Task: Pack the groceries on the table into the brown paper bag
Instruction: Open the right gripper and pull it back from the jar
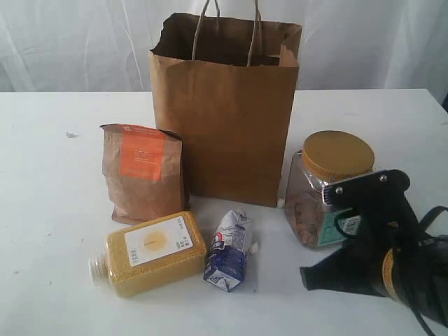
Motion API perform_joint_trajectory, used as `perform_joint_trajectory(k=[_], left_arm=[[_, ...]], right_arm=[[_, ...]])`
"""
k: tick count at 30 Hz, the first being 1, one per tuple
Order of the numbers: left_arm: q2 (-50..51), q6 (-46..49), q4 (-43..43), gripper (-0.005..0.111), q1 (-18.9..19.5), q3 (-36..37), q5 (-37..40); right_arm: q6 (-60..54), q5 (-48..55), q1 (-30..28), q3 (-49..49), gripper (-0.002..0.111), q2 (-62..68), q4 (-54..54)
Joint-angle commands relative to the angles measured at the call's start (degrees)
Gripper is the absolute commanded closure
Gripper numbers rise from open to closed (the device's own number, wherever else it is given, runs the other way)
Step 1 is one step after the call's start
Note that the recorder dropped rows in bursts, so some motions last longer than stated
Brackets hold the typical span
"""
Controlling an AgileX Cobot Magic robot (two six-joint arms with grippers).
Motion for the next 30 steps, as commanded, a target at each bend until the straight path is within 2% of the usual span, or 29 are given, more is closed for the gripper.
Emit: perform_joint_trajectory(k=[1,6,12,13,15,17,19,22,23,24,26,28,29,30], left_arm=[[-0.26,0.16,-0.01,0.107,-0.31,0.06,-0.14],[-0.26,0.16,-0.01,0.107,-0.31,0.06,-0.14],[-0.26,0.16,-0.01,0.107,-0.31,0.06,-0.14],[-0.26,0.16,-0.01,0.107,-0.31,0.06,-0.14],[-0.26,0.16,-0.01,0.107,-0.31,0.06,-0.14],[-0.26,0.16,-0.01,0.107,-0.31,0.06,-0.14],[-0.26,0.16,-0.01,0.107,-0.31,0.06,-0.14],[-0.26,0.16,-0.01,0.107,-0.31,0.06,-0.14],[-0.26,0.16,-0.01,0.107,-0.31,0.06,-0.14],[-0.26,0.16,-0.01,0.107,-0.31,0.06,-0.14],[-0.26,0.16,-0.01,0.107,-0.31,0.06,-0.14],[-0.26,0.16,-0.01,0.107,-0.31,0.06,-0.14],[-0.26,0.16,-0.01,0.107,-0.31,0.06,-0.14],[-0.26,0.16,-0.01,0.107,-0.31,0.06,-0.14]], right_arm=[[-0.94,-0.68,-0.11,4.39,0.108,-0.70,0.32],[-1.06,-6.18,-0.11,7.68,0.104,-0.69,-2.88],[0.59,-8.51,-0.11,7.68,0.073,-0.69,-5.08],[0.40,-8.66,-0.11,7.68,0.073,-0.69,-5.22],[-2.31,-12.59,-0.11,7.15,0.073,-1.14,-6.63],[-8.74,-21.01,-0.11,5.79,0.073,-3.60,-6.63],[-9.51,-26.76,-0.11,4.54,0.078,-6.18,-6.63],[-9.51,-29.66,-0.11,2.58,0.095,-10.80,-6.32],[-10.28,-29.53,-0.11,1.29,0.108,-13.66,-6.32],[-11.34,-27.84,-0.11,0.23,0.108,-15.99,-6.32],[-15.91,-18.24,-0.11,-2.59,0.108,-21.49,-6.32],[-25.52,0.06,-0.11,-5.42,0.108,-25.85,-6.48],[-34.09,19.01,-0.11,-7.41,0.108,-26.56,-5.79],[-37.47,27.29,-0.11,-8.14,0.108,-26.56,-5.11]])
